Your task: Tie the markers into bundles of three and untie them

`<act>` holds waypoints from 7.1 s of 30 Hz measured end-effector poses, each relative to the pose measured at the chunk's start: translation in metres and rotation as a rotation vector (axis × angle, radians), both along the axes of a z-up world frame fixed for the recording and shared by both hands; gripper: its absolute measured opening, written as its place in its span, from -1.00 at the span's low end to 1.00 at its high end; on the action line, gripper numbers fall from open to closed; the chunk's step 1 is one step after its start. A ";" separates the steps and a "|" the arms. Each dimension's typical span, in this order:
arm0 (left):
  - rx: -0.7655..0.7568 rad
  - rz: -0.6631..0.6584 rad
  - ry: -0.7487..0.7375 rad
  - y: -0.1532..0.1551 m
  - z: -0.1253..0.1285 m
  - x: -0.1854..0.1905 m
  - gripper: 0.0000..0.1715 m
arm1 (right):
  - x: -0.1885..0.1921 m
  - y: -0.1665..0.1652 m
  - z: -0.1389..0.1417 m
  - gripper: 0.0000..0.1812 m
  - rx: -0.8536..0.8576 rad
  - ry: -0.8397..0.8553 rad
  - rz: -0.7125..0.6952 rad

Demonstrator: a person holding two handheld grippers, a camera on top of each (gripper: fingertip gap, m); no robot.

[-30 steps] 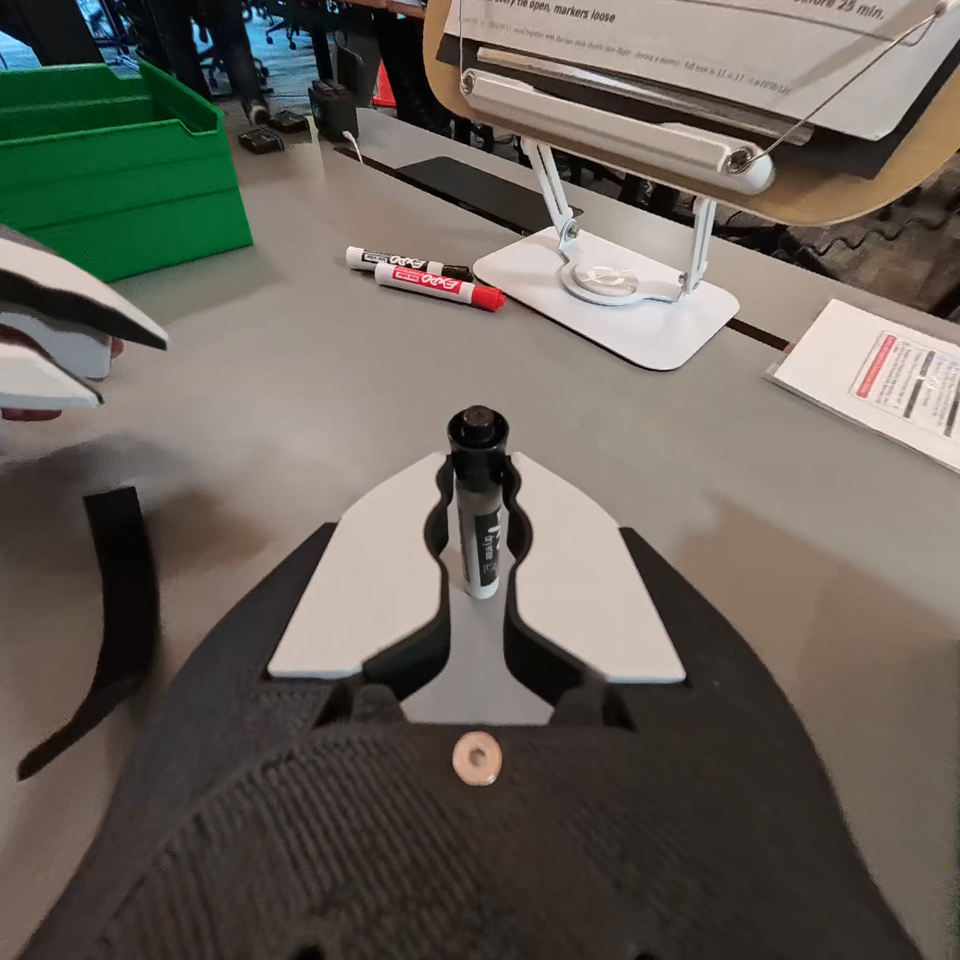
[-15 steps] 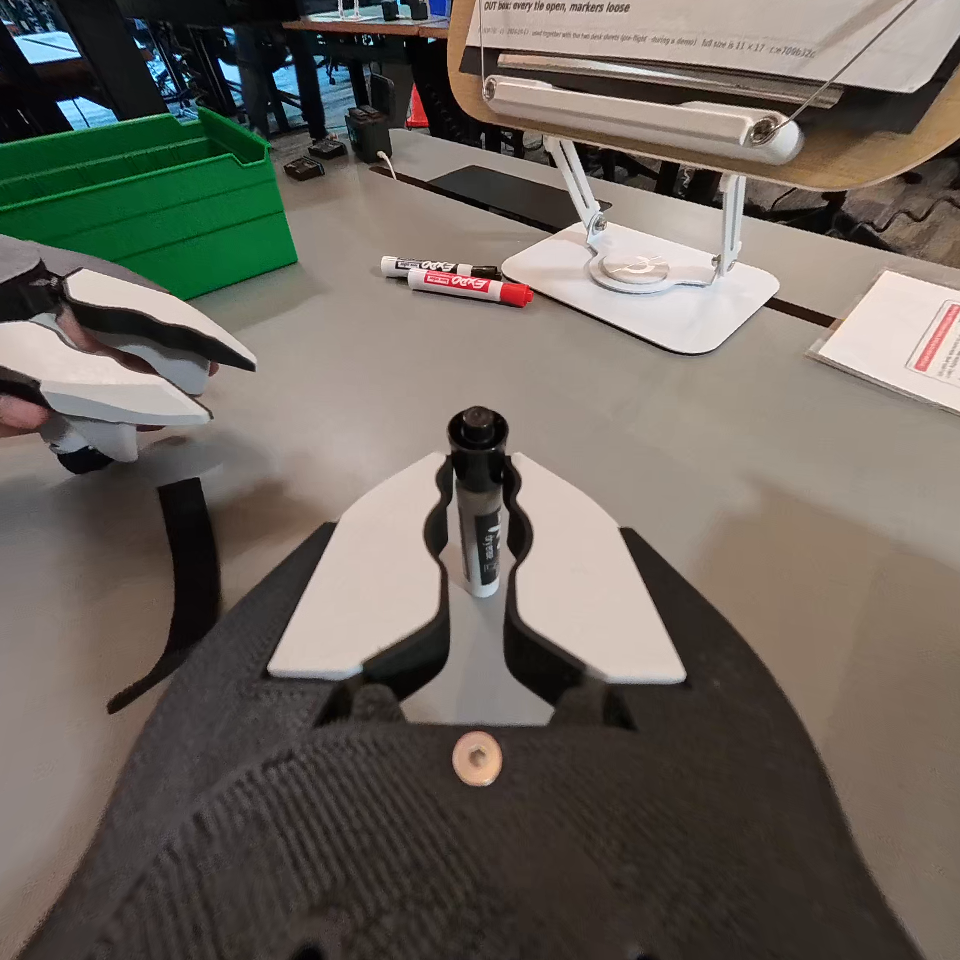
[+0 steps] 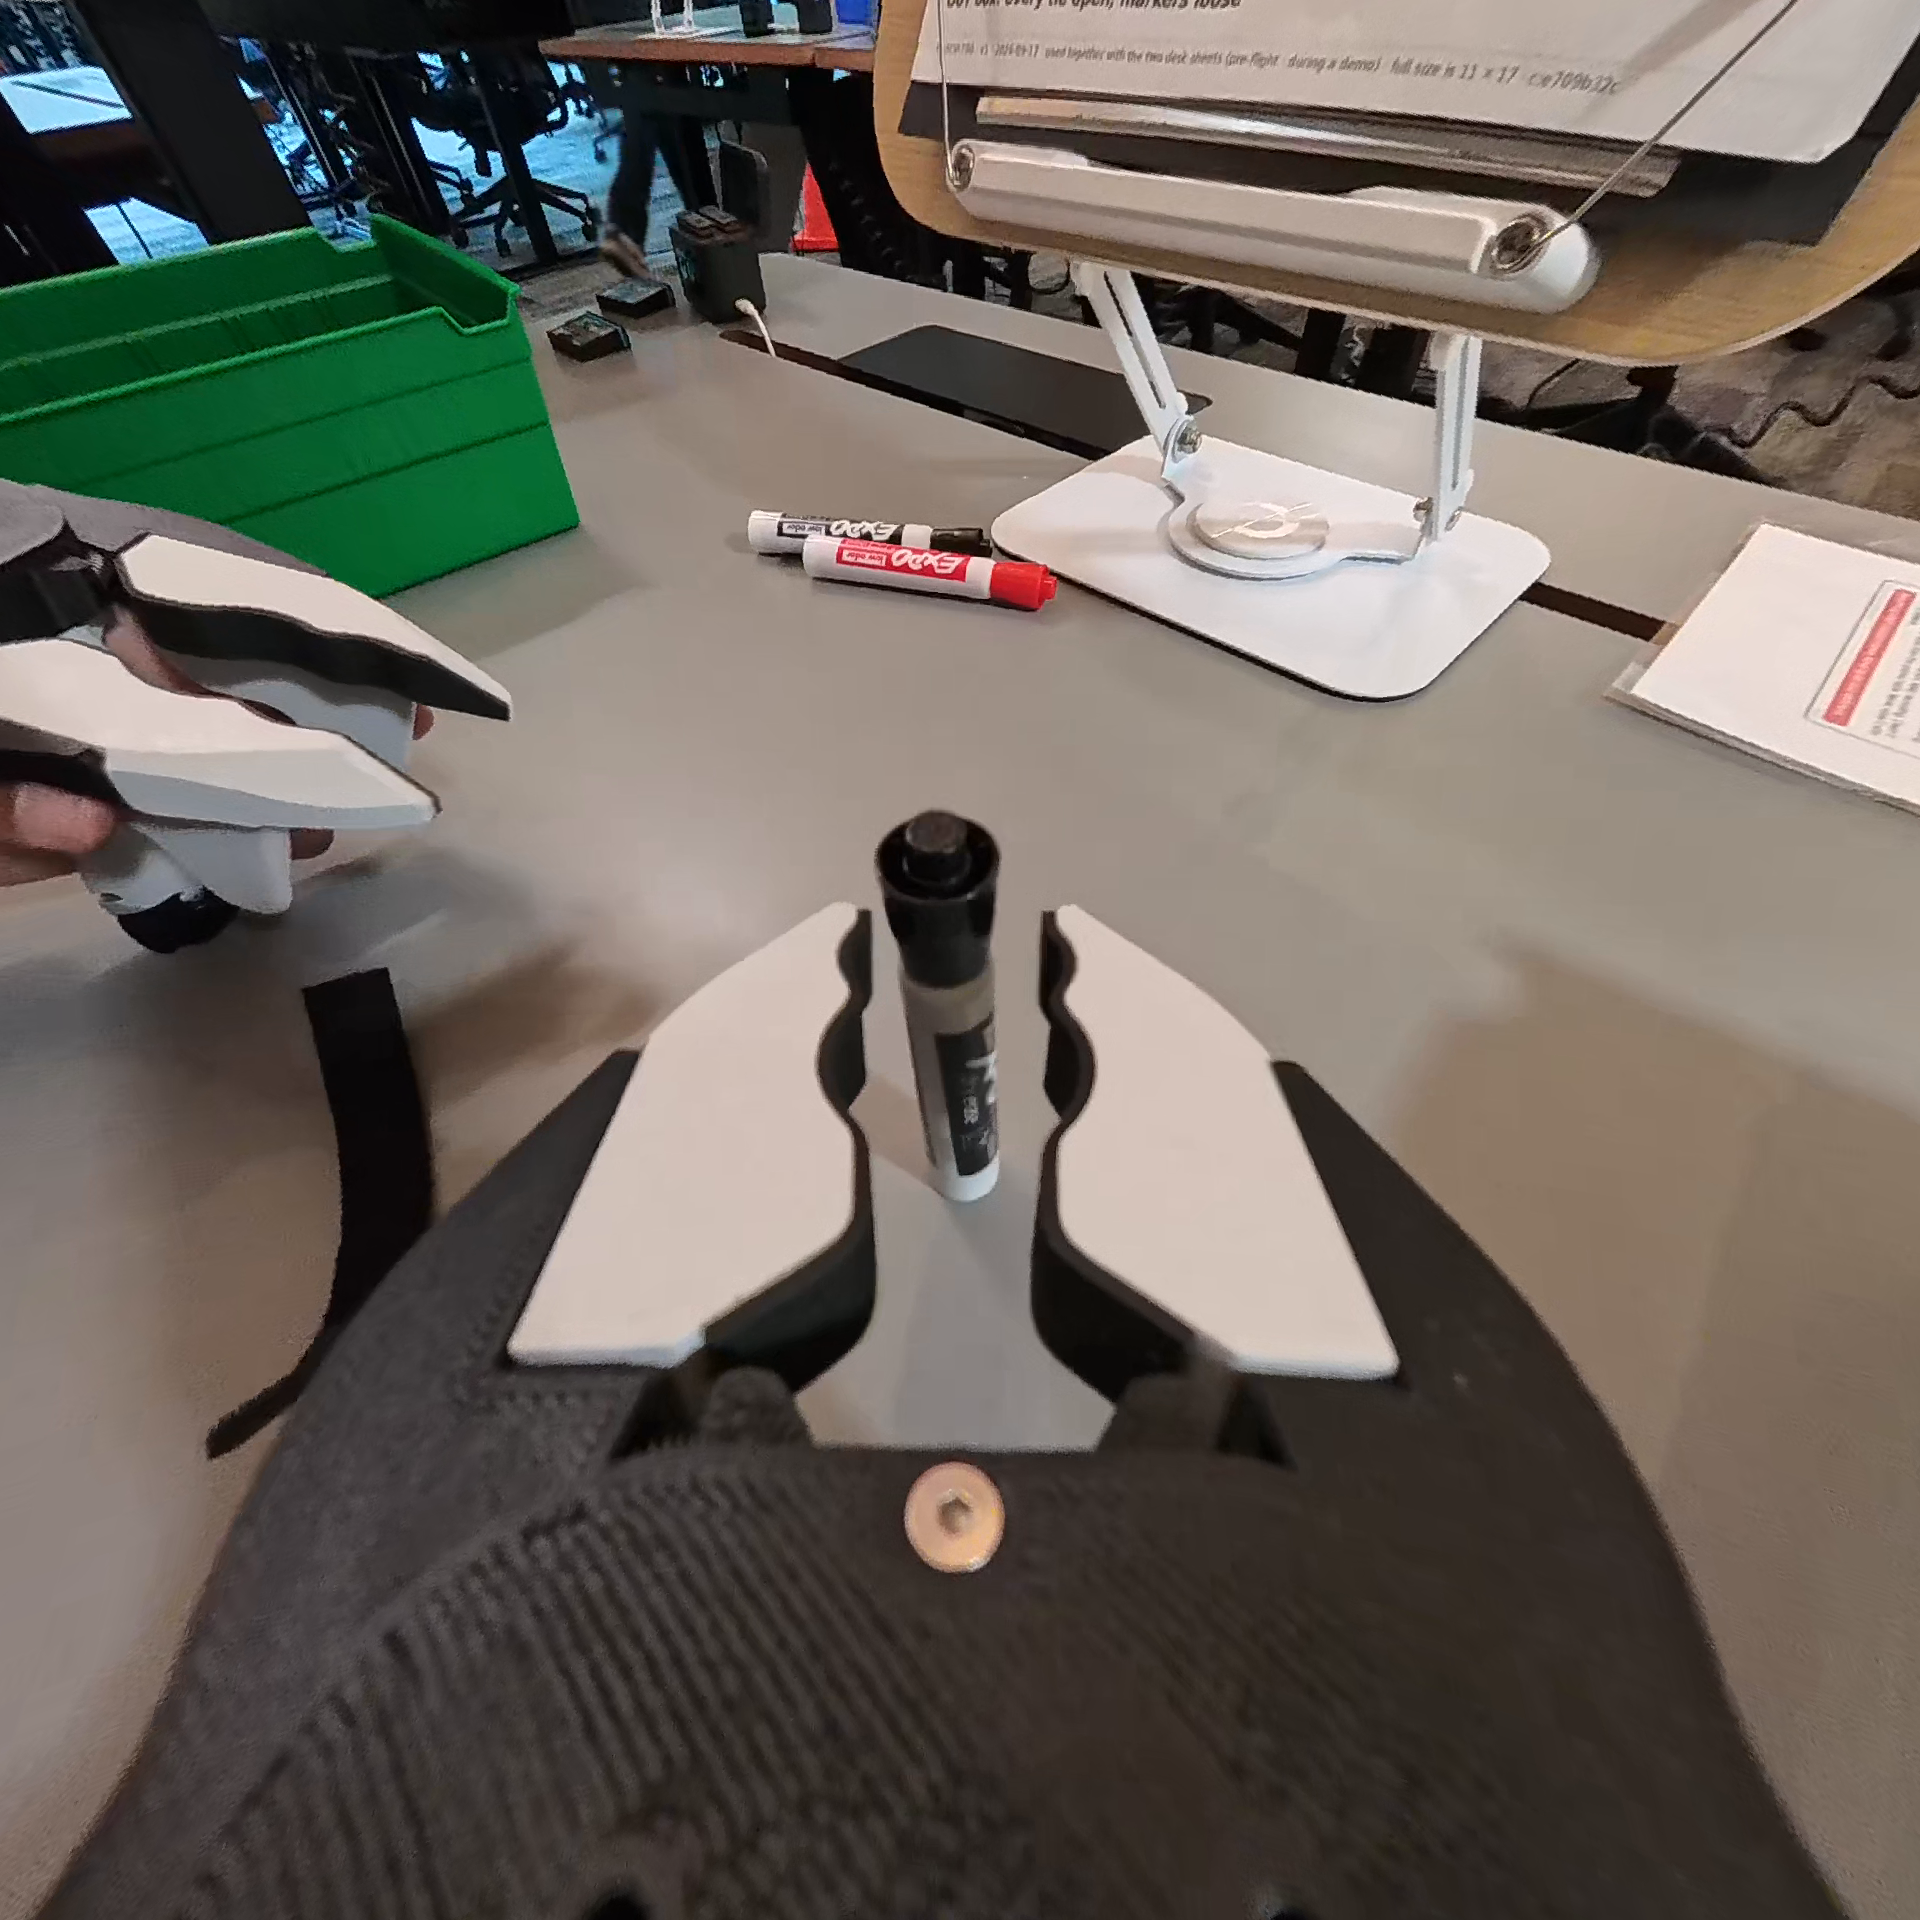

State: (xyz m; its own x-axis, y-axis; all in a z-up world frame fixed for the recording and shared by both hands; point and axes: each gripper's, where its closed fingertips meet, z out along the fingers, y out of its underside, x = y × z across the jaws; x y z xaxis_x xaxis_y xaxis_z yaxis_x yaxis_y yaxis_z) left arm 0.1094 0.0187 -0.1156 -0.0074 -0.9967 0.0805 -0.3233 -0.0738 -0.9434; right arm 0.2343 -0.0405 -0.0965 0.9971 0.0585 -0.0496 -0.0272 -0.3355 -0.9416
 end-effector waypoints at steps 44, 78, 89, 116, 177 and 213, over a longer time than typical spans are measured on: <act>0.296 0.065 0.653 0.178 -0.071 0.078 -0.73 | 0.004 -0.134 0.015 -0.55 0.147 0.087 -0.168; -0.046 -0.096 -0.199 -0.064 0.060 -0.032 -0.77 | -0.120 -0.017 0.069 -0.47 0.300 0.609 0.406; 0.013 -0.140 -0.226 -0.078 0.056 -0.029 -0.77 | -0.128 -0.021 0.075 -0.65 0.315 0.691 0.485; 0.084 -0.334 -0.088 -0.109 0.010 0.040 -0.23 | 0.001 -0.092 0.050 -0.80 0.280 0.119 -0.112; 0.165 -0.131 -0.082 -0.070 0.008 -0.013 -0.38 | 0.019 -0.021 0.020 -0.80 0.151 0.058 -0.031; 0.167 -0.157 -0.072 -0.074 0.007 -0.003 -0.39 | 0.025 -0.041 0.037 -0.73 0.223 0.153 -0.062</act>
State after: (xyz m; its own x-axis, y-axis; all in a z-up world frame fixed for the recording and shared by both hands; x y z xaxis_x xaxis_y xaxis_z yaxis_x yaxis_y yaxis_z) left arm 0.1068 -0.0554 -0.1084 -0.1632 -0.9823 -0.0916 -0.2497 0.1310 -0.9594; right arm 0.2589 -0.0814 -0.0592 0.9809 0.0237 -0.1930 -0.1892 -0.1140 -0.9753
